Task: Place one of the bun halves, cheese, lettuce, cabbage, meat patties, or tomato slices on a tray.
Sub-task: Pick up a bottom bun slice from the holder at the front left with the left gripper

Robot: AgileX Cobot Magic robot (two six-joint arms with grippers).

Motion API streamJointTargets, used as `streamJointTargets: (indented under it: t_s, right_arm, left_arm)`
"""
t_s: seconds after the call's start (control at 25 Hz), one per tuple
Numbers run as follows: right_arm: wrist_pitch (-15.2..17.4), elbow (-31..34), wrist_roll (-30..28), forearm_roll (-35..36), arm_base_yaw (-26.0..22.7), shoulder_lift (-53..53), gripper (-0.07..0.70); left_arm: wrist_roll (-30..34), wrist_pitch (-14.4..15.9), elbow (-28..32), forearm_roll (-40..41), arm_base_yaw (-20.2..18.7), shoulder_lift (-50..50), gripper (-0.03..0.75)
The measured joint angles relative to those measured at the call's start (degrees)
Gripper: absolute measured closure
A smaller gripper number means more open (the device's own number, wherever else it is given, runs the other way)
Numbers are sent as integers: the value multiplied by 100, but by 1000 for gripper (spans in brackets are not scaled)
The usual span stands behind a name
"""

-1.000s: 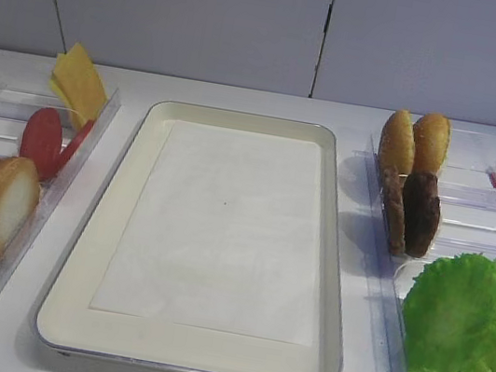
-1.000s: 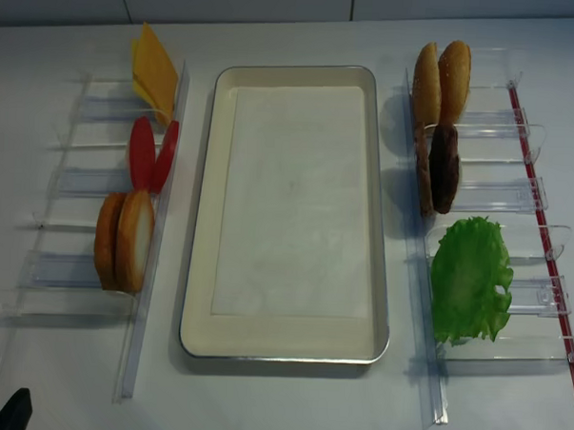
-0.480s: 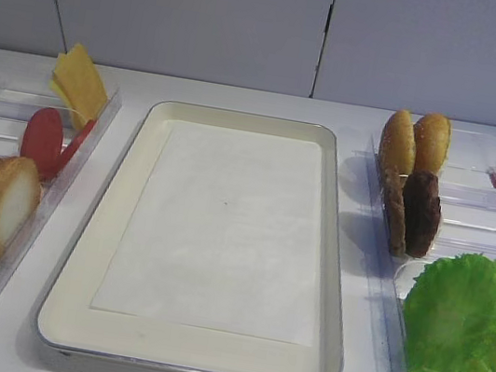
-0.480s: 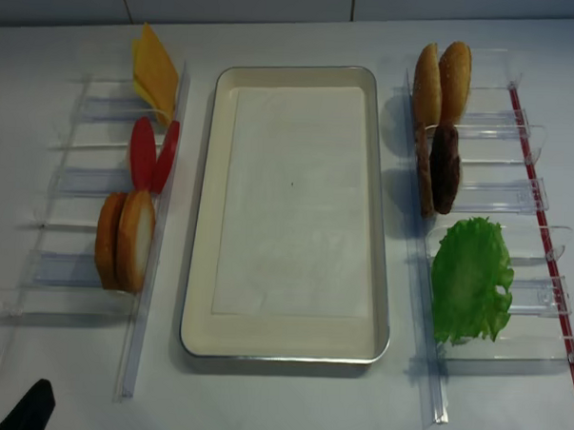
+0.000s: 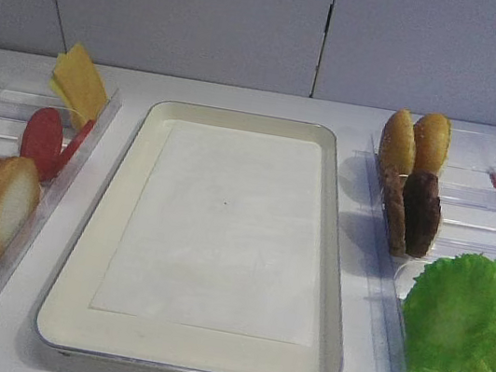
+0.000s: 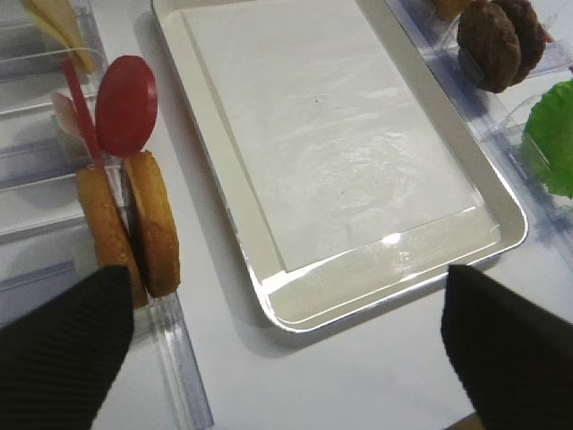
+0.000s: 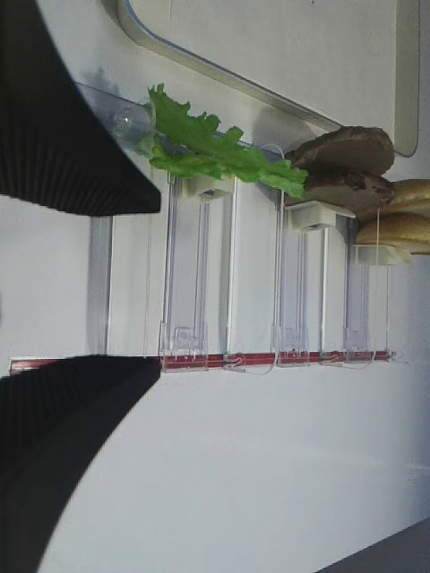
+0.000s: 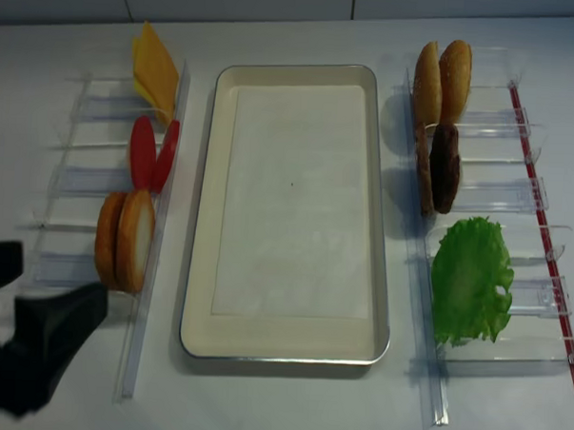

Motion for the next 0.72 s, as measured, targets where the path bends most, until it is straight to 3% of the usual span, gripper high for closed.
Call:
streamJointTargets:
  t_s: [0.32, 0.72]
  right_arm:
    - [0, 0, 0, 0, 0, 0, 230]
    - [0, 0, 0, 0, 0, 0, 230]
  left_arm:
    - [17, -226, -440, -126, -15, 1925, 41]
    - [-11, -739, -440, -137, -63, 3163, 45]
